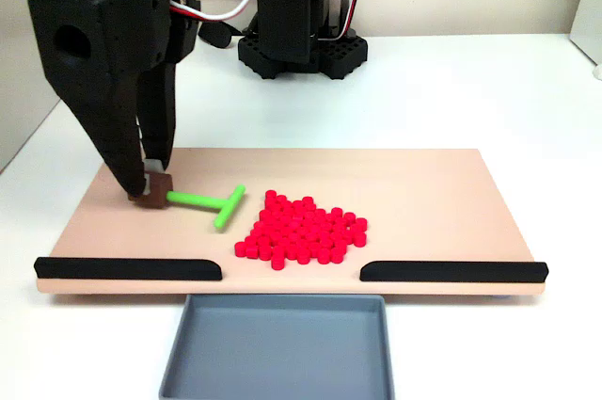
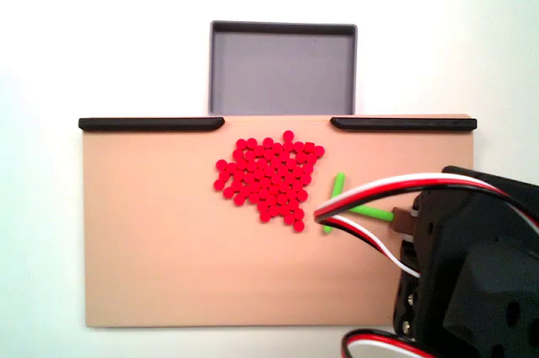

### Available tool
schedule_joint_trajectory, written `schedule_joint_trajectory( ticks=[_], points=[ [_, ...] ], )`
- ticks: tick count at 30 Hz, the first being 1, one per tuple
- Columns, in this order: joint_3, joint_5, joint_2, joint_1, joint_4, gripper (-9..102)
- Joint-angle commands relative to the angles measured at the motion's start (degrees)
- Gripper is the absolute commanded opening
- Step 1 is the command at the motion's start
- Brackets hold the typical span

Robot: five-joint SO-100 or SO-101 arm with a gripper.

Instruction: Gather the right side granules

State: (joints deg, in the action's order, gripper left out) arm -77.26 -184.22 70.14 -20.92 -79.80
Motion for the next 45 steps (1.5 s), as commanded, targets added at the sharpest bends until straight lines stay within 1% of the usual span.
schedule_joint_trajectory(
  ticks=[1,4,10,13,17,21,23,31,38,40,45],
  points=[
    [1.1,-11.8,4.5,-1.0,-0.2,0],
    [0.4,-7.0,7.1,-0.7,-1.0,0],
    [0.1,12.0,12.1,2.6,-3.6,0],
    [-0.6,24.2,14.2,4.9,-4.4,0],
    [-5.4,38.7,18.4,8.6,-4.4,0],
    [-9.5,56.7,21.4,12.1,-4.4,0],
    [-11.2,63.6,22.9,13.4,-4.4,0],
    [-18.8,79.2,27.1,17.4,-4.4,0],
    [-19.4,91.1,27.1,20.0,-4.4,0],
    [-19.4,96.7,27.1,21.0,-4.4,0],
    [-19.4,101.9,25.8,23.5,-4.4,0]
  ],
)
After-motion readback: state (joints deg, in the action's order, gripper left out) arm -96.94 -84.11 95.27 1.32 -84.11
